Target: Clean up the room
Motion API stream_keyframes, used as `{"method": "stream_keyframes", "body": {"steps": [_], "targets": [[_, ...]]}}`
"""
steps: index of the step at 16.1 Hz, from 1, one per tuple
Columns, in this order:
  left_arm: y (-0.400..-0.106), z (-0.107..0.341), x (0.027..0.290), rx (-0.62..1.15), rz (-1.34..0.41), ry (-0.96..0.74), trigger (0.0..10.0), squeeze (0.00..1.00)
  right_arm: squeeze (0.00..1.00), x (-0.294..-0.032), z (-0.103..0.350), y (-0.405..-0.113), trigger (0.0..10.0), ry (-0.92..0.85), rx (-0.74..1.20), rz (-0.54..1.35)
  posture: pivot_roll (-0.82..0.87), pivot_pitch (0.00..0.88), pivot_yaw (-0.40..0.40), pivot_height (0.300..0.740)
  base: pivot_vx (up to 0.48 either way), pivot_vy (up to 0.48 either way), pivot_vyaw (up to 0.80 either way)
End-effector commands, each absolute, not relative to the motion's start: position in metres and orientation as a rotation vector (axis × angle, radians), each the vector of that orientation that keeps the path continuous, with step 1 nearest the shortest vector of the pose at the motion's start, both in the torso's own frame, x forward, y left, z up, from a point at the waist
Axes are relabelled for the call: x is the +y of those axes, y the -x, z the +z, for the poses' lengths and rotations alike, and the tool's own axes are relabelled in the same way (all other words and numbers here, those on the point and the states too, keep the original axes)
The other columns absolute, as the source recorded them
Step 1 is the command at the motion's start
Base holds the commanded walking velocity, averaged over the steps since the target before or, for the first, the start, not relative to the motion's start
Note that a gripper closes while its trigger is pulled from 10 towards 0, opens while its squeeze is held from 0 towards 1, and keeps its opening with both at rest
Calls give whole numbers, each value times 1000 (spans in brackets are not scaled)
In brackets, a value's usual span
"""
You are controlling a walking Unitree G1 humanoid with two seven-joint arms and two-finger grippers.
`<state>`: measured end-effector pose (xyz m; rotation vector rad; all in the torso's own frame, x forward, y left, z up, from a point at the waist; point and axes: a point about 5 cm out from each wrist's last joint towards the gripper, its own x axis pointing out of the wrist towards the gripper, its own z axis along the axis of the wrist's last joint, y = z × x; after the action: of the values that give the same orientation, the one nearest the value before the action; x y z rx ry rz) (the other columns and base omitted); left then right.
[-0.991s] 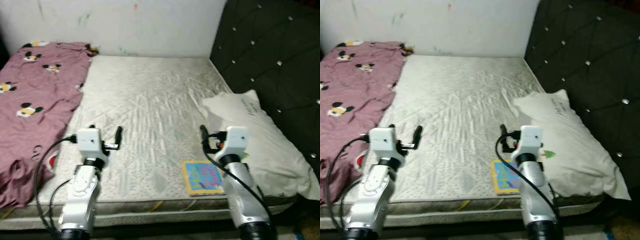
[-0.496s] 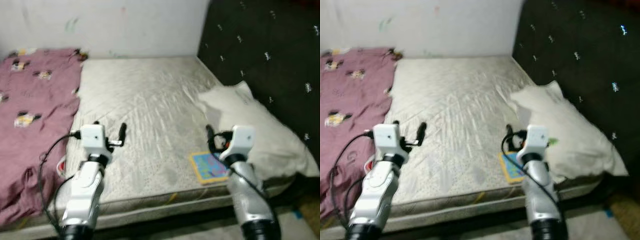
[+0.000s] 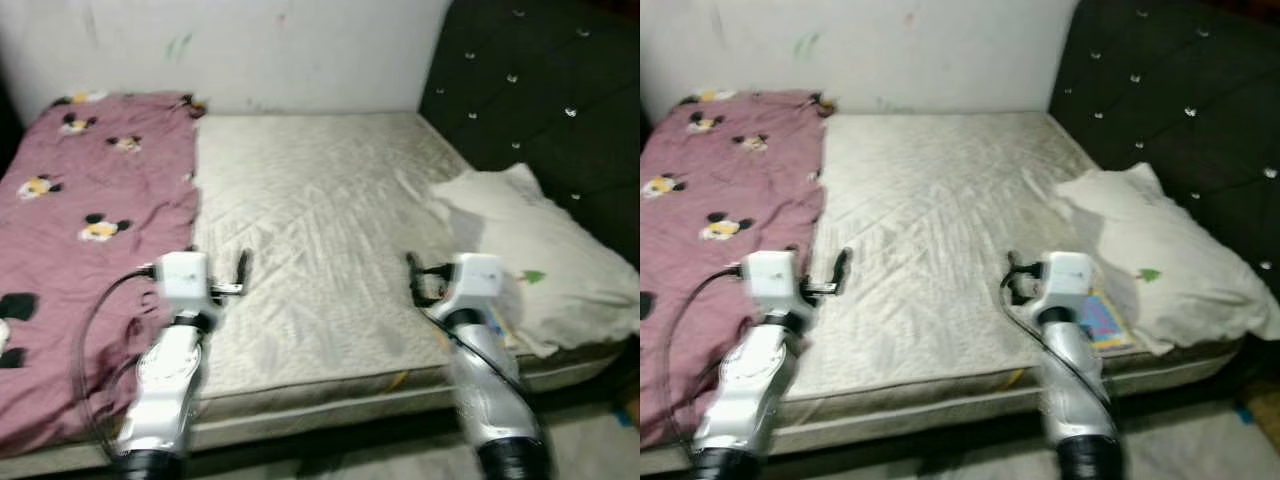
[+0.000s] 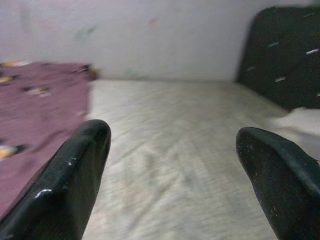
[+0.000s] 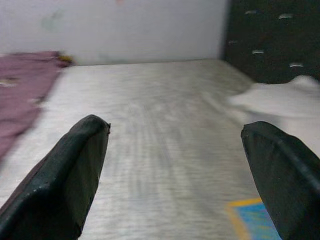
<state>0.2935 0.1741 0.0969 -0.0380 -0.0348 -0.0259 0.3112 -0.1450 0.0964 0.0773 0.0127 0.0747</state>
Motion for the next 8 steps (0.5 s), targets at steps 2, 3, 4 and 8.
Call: {"method": "stream_keyframes", "body": {"steps": [2,3,4,8], "targets": [[-297,101,165,-55,-56,41,10000,0,0,-156,100,-313,10000,-60,-5,51,-59,0,-27,740,0,480,0],[-297,101,165,-55,-56,39,10000,0,0,-157,100,-314,10000,-59,-5,51,-58,0,-27,740,0,480,0],[-297,101,164,-55,-56,39,10000,0,0,-157,100,-314,10000,-59,-5,51,-58,0,-27,740,0,480,0],[-298,102,165,-54,-47,37,10000,0,0,-156,101,-315,10000,-61,-4,55,-57,0,-30,740,0,480,0]]}}
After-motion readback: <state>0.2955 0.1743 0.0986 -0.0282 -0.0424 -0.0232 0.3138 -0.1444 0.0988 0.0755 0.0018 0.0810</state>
